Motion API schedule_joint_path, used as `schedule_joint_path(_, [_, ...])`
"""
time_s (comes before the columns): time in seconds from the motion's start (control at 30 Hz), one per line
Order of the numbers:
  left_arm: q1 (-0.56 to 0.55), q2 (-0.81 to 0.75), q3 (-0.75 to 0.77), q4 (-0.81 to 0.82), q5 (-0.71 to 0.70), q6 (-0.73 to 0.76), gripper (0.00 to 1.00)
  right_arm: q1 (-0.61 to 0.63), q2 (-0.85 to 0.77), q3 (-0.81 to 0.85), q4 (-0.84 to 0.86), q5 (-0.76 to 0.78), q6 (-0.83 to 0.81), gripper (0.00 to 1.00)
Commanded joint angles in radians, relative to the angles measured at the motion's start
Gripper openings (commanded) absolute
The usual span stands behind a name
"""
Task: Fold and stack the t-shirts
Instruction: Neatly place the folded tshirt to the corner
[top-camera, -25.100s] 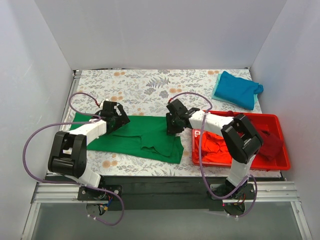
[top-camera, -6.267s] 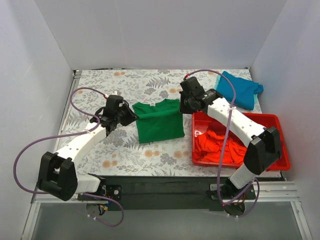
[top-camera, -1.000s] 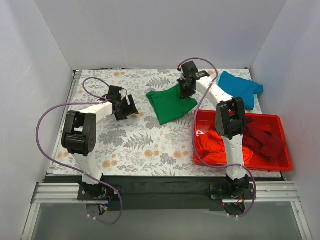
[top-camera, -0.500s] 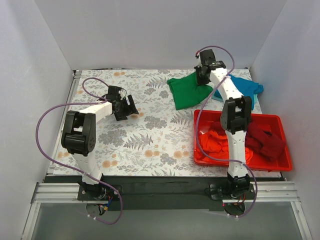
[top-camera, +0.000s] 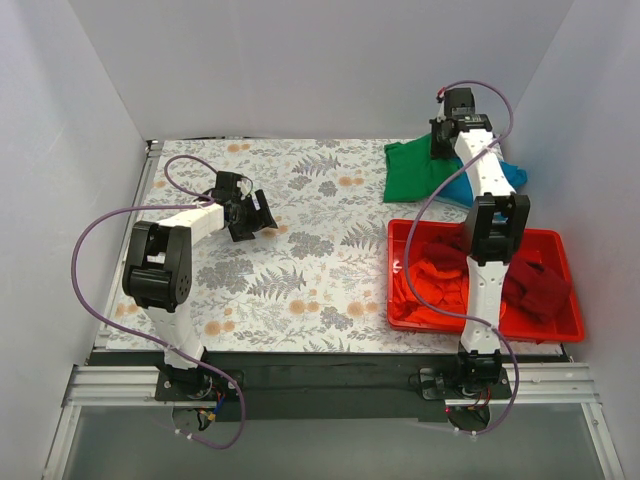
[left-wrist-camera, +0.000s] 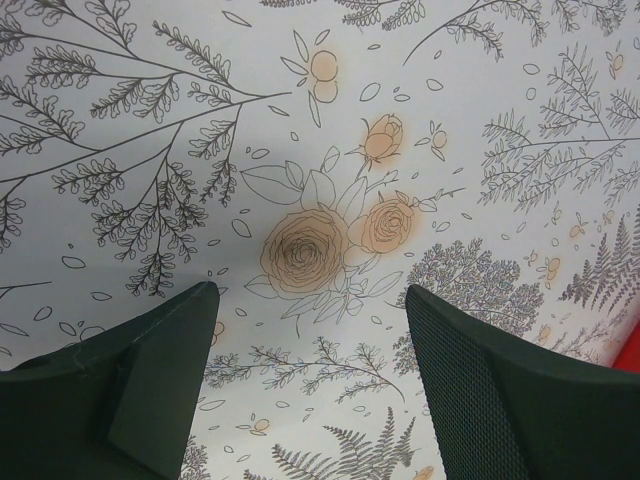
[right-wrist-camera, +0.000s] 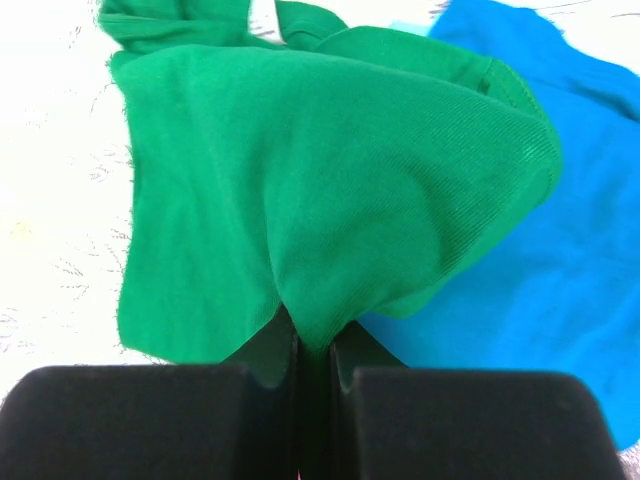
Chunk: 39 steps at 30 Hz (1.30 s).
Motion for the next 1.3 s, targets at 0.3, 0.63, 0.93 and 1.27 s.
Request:
schedule_joint_path(0.3, [0.005, 0.008, 0.009, -0.036, 0.015, 0.012, 0.75, -0.042, -0.170, 0.119, 0.020, 0.045, 0.078, 0.01])
schedule_joint_path(0.63, [0.005, 0.010, 0.006, -0.036, 0.034, 0.009, 0.75, -0.127, -0.199, 0.094, 0.018, 0.010, 0.068, 0.01])
schedule_joint_path(0.93, [0.005, 0.011, 0.004, -0.037, 0.043, 0.005, 0.75, -0.128, -0.230, 0.036, 0.018, 0.057, 0.038, 0.01])
schedule_joint_path(1.27, [0.005, 0.014, 0.002, -0.037, 0.058, 0.000, 0.75, -0.122, -0.287, -0.050, 0.023, 0.320, 0.042, 0.26])
